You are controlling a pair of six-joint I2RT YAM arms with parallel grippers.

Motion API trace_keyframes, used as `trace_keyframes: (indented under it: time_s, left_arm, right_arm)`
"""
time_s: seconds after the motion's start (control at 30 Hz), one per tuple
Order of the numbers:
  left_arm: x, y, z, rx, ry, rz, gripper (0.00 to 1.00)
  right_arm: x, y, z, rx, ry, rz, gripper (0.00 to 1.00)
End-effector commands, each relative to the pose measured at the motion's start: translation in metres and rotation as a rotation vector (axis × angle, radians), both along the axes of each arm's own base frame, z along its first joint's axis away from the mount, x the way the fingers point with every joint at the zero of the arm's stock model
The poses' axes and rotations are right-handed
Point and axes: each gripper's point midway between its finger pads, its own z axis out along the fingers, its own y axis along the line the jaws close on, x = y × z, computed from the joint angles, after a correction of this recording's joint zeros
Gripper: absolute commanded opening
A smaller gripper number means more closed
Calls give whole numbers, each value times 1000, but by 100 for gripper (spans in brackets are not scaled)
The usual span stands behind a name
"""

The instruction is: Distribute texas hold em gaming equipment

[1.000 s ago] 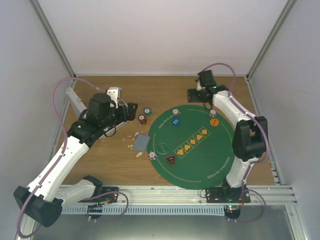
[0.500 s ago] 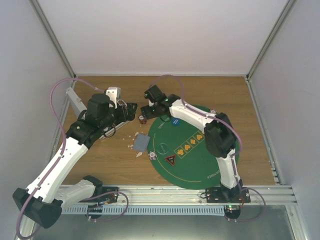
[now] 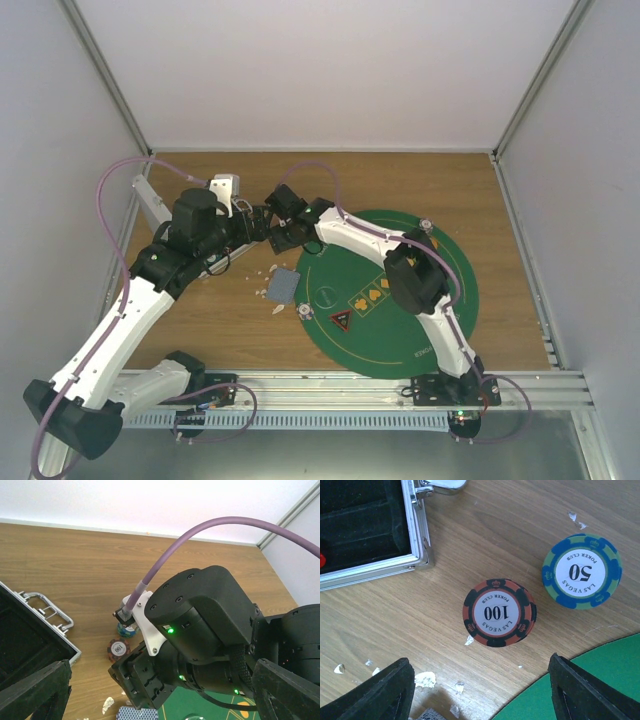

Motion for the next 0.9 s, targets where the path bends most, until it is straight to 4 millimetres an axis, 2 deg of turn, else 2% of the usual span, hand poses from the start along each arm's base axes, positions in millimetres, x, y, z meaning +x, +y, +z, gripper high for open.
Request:
trace_keyframes:
  time_s: [0.0,0.87]
  left_arm:
    - [0,2,13,-28,-44,10,99]
    - [1,3,13,-22,-51,16,99]
  right_arm:
    - [5,1,-9,-47,-11,3,73]
    - [13,9,-33,-95,3,29,64]
